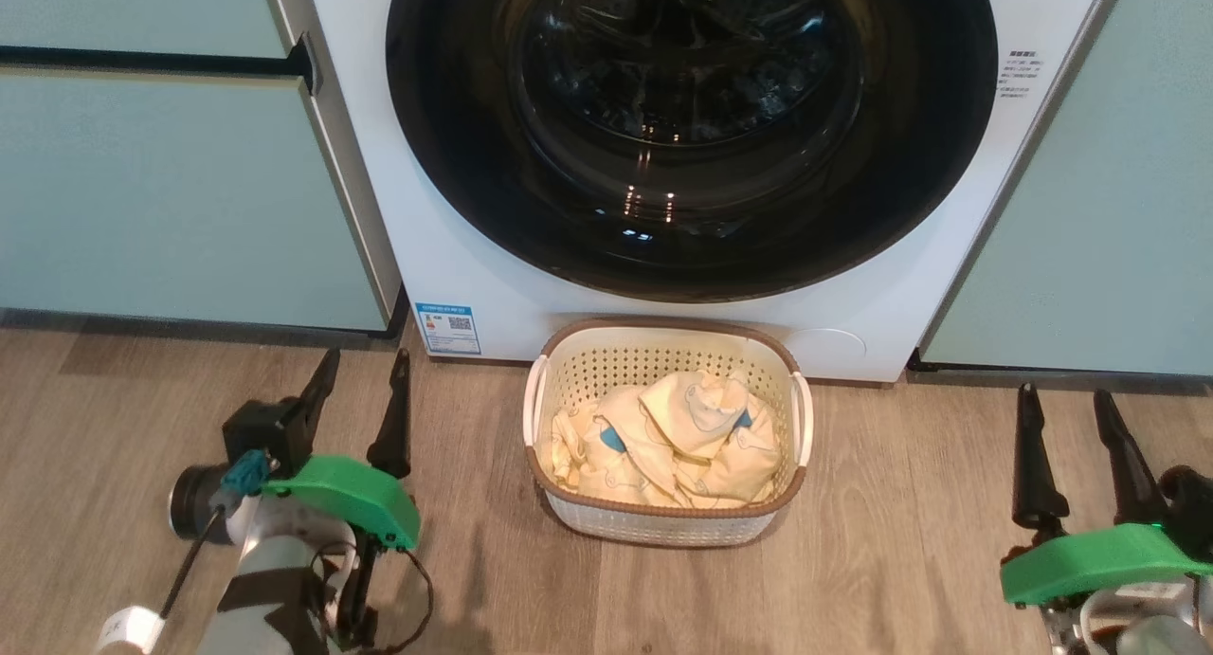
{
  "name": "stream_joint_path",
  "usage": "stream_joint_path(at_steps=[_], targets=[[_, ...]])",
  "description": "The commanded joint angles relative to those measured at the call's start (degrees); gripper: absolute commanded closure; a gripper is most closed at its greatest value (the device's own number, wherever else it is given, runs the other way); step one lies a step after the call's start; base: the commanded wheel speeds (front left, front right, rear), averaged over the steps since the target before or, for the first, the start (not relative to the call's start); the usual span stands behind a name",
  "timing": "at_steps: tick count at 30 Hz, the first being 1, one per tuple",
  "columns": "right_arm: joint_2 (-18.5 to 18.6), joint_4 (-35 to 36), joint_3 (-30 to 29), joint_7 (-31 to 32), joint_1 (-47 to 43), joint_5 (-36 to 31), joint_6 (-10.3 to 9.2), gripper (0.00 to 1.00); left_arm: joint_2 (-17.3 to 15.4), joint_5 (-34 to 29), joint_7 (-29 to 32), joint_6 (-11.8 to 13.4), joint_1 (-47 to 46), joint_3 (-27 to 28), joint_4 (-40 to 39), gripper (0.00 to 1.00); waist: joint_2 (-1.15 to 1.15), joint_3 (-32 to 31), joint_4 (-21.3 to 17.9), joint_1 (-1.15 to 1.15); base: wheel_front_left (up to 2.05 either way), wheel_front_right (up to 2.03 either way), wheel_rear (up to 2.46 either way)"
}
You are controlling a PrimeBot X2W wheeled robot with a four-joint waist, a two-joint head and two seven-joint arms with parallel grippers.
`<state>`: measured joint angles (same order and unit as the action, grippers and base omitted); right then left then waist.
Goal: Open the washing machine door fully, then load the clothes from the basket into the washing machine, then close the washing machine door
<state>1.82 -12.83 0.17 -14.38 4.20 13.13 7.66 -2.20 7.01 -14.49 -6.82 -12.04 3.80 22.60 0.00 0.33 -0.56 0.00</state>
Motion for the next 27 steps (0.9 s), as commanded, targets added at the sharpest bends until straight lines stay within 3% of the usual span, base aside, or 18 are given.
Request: stream_joint_path(at_steps=[1,27], targets=[[1.06,1.46,1.27,-0.62,2.75,0.21,-0.17,0.0,-0.68,-0.04,-0.51,0.53,-3.2,2.29,-1.53,0.0,0.0,-0.03,-0.01,0.0,0.0,0.0,0.0],[1.06,1.02,2.15,-0.62,2.85,0.93,-0.17,0.0,-0.68,-0.3,-0.51,0.39,-3.4,2.41,-0.87,0.0,0.0,0.18,-0.21,0.0,0.0,0.0,0.0]])
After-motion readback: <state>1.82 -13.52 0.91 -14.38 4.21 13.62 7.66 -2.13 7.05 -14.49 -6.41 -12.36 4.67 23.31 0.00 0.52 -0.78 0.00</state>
